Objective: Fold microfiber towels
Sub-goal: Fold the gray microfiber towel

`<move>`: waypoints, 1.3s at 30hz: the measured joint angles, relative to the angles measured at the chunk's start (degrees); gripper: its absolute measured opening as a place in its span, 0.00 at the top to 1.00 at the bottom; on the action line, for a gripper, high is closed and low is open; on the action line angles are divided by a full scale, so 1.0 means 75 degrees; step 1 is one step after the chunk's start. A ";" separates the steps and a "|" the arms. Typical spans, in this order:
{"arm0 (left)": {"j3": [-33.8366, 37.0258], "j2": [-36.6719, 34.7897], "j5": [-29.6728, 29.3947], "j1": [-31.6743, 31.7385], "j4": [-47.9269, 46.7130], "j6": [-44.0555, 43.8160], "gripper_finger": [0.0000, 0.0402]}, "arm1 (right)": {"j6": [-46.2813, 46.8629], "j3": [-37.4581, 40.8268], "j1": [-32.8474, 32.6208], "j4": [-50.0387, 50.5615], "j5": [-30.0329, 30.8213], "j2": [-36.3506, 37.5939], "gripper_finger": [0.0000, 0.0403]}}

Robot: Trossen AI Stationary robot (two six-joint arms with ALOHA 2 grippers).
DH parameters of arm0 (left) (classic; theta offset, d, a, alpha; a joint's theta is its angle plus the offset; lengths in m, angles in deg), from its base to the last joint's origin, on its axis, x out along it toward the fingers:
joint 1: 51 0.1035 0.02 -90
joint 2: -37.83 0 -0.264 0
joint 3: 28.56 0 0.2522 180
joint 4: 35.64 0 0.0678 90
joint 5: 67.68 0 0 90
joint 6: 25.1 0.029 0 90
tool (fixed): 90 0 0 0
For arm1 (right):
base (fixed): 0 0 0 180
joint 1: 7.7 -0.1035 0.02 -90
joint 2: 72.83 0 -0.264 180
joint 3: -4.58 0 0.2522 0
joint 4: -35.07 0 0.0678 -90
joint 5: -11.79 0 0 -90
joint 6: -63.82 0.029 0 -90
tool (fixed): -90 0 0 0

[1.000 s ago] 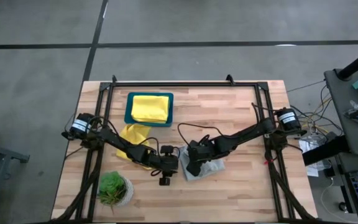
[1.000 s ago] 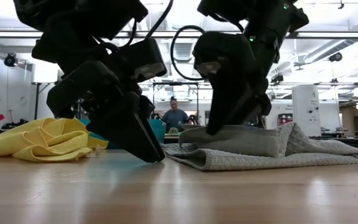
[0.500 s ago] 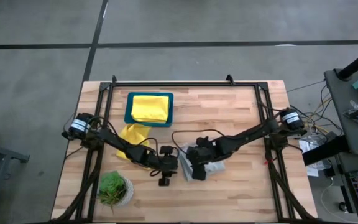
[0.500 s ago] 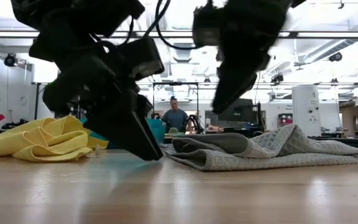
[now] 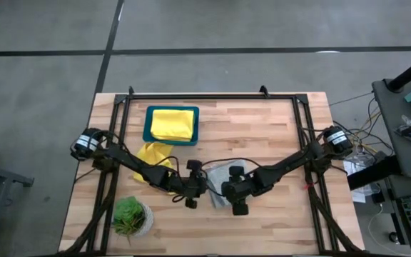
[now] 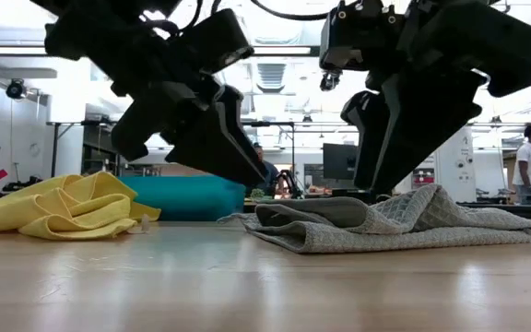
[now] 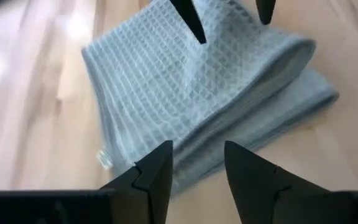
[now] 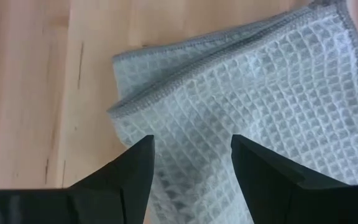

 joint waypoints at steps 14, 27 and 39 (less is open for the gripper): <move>-0.0211 0.0180 0.0193 0.0185 0.0050 0.1249 0.68 | -0.0159 0.0309 0.0018 -0.0218 0.0332 0.0020 0.50; -0.0208 0.0755 0.0627 0.0523 0.0794 0.1202 0.68 | -0.0252 0.0514 0.0018 -0.0182 0.0640 0.0309 0.50; -0.0139 0.0868 0.0711 0.0580 0.0746 0.0593 0.71 | -0.0496 0.0520 0.0055 -0.0154 0.0915 0.0310 0.50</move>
